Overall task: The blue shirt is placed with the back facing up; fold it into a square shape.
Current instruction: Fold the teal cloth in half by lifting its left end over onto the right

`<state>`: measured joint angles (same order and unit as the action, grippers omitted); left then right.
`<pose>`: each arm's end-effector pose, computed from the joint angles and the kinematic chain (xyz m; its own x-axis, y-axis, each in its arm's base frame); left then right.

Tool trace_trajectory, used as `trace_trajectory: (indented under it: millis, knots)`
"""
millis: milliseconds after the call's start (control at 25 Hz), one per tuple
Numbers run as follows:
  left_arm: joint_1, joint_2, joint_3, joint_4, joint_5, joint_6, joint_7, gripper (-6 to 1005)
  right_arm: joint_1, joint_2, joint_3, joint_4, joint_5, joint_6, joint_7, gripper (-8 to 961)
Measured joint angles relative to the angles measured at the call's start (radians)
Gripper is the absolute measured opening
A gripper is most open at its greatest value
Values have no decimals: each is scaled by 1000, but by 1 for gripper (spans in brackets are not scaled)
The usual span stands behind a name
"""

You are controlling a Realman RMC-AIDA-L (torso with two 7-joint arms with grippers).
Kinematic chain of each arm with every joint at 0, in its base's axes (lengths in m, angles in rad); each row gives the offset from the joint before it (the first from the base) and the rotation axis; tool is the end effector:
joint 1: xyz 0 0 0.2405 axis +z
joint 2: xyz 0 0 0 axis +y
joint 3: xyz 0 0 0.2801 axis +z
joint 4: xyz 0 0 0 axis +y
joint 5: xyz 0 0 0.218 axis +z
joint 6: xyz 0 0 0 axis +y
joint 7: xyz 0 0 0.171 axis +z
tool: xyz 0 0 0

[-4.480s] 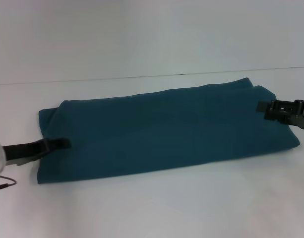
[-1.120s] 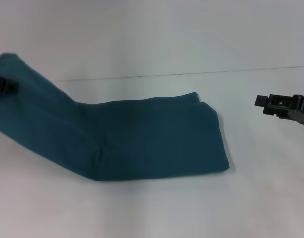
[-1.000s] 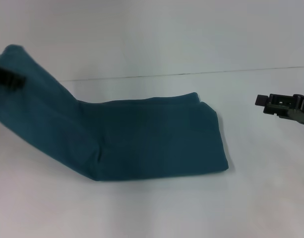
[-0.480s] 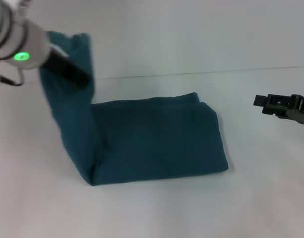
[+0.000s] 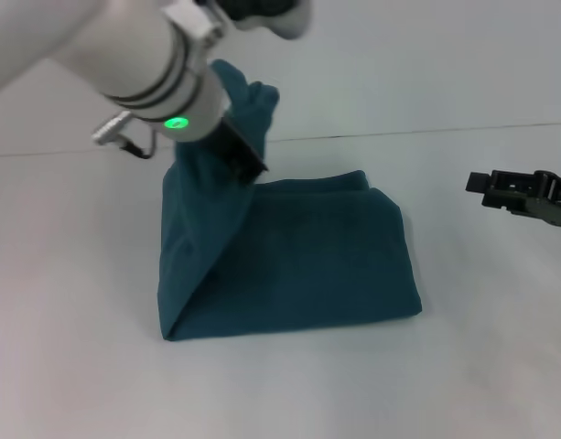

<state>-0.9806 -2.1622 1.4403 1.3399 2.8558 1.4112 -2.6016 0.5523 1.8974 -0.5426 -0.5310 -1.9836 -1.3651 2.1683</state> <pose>-0.0505 0.4456 -0.0523 0.9188 0.3158 -0.2369 0.1211 -0.7966 -0.5922 0.3360 0.4039 0.0517 0.1148 -0.7464 -0.6555 -0.9691 -0.2291 0.0912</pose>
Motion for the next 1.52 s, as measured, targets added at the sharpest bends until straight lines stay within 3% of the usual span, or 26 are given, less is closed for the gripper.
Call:
trace_trajectory:
  millis: [240,600,1200,1440,1520]
  knots:
    - [-68,-2,138,-113,1,-88,-27,114,3,1,-2,0,0,4,1,613]
    - [-141,-8,210,-216,2,-156,-30,114,5,1,-3,0,0,15,2,613]
    - [-139,-10,261,-256,1,-226,-21,114,11,3,-11,2,0,30,3,614]
    - [-125,-10,269,-241,2,-257,-20,171,11,3,-12,2,-1,38,4,614]
    - [-112,-10,270,-217,2,-266,-20,259,12,3,-12,2,-2,41,4,614]
